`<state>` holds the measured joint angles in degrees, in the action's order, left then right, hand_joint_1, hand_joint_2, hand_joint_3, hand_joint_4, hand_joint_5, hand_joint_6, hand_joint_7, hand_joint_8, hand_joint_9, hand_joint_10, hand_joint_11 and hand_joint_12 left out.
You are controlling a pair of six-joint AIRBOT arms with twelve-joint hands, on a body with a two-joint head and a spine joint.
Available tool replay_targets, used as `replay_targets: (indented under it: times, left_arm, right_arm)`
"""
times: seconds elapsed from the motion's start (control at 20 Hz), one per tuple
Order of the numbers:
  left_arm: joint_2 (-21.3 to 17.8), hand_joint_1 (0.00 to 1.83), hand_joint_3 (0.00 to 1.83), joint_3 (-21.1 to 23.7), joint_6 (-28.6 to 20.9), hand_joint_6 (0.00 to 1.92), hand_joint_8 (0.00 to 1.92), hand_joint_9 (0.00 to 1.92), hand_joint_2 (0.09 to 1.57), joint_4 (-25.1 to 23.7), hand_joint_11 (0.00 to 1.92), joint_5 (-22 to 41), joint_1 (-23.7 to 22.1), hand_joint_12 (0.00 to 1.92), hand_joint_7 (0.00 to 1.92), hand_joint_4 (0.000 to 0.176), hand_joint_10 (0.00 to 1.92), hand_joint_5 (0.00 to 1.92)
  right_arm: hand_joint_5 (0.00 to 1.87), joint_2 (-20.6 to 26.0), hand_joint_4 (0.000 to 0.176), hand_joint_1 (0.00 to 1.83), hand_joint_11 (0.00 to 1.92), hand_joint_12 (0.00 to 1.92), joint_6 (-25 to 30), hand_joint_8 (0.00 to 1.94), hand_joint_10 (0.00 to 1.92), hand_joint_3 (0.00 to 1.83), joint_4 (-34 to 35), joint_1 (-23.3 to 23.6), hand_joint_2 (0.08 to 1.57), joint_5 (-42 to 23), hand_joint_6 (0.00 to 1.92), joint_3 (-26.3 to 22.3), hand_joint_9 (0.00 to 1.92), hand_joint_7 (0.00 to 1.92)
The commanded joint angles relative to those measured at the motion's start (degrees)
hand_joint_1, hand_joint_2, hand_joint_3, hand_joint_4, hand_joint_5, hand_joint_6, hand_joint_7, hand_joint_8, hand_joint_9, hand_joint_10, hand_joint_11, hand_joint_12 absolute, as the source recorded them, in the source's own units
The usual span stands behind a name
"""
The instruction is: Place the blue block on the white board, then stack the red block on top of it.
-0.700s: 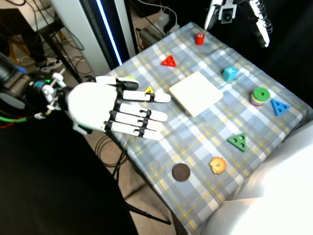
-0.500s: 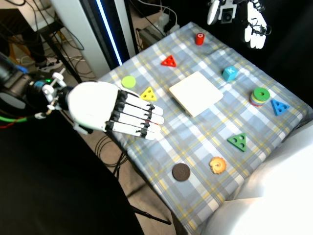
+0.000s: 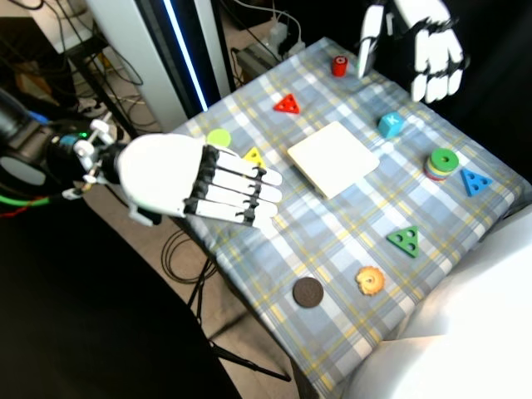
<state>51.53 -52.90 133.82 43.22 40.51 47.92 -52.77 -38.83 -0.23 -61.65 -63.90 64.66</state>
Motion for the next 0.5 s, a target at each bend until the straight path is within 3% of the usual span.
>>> replay_targets:
  times: [0.0, 0.1, 0.15, 0.2, 0.3, 0.45]
  left_arm:
    - [0.58, 0.81, 0.00, -0.90, 1.59, 0.01, 0.00, 0.38, 0.97, -0.64, 0.17, 3.89, -1.07, 0.37, 0.43, 0.174, 0.00, 0.43]
    - [2.02, 0.86, 0.00, -2.76, 4.64, 0.01, 0.00, 0.29, 0.97, 1.21, 0.15, 1.56, -2.04, 0.35, 0.35, 0.156, 0.00, 0.45]
    - [2.82, 0.85, 0.00, -3.66, 6.13, 0.01, 0.00, 0.26, 0.98, 2.04, 0.14, 0.68, -2.67, 0.35, 0.33, 0.154, 0.00, 0.46]
    - [3.50, 0.86, 0.00, -4.40, 7.46, 0.01, 0.00, 0.25, 0.98, 2.80, 0.14, 0.05, -3.17, 0.35, 0.32, 0.162, 0.00, 0.46]
    - [4.55, 0.88, 0.00, -5.73, 8.56, 0.01, 0.00, 0.24, 0.99, 3.81, 0.15, -0.88, -3.91, 0.35, 0.30, 0.171, 0.00, 0.48]
    - [5.75, 0.91, 0.00, -7.55, 9.45, 0.01, 0.00, 0.26, 1.02, 5.27, 0.14, -2.45, -4.68, 0.36, 0.30, 0.160, 0.00, 0.57]
  right_arm:
    - [0.58, 0.06, 0.033, 0.72, 0.24, 0.64, 0.67, 0.01, 0.01, 0.00, 0.48, 0.79, 1.25, -7.69, 0.00, -0.07, 0.51, 0.55]
    - [0.59, 0.06, 0.056, 0.68, 0.26, 0.64, 1.13, 0.01, 0.01, 0.01, -0.13, 0.93, 1.26, -7.73, 0.00, -0.07, 0.52, 0.56]
    - [0.59, 0.06, 0.055, 0.69, 0.27, 0.61, 1.23, 0.00, 0.00, 0.00, -0.26, 0.93, 1.27, -7.75, 0.00, -0.07, 0.53, 0.56]
    - [0.59, 0.05, 0.061, 0.69, 0.26, 0.60, 1.29, 0.00, 0.00, 0.00, -0.35, 0.94, 1.27, -7.77, 0.00, -0.07, 0.52, 0.56]
    - [0.59, 0.01, 0.039, 0.64, 0.25, 0.59, 1.44, 0.00, 0.00, 0.00, -0.57, 0.94, 1.26, -7.78, 0.00, -0.08, 0.52, 0.56]
    - [0.58, -0.01, 0.022, 0.61, 0.25, 0.59, 1.45, 0.00, 0.00, 0.00, -0.65, 0.93, 1.27, -7.76, 0.00, -0.08, 0.52, 0.56]
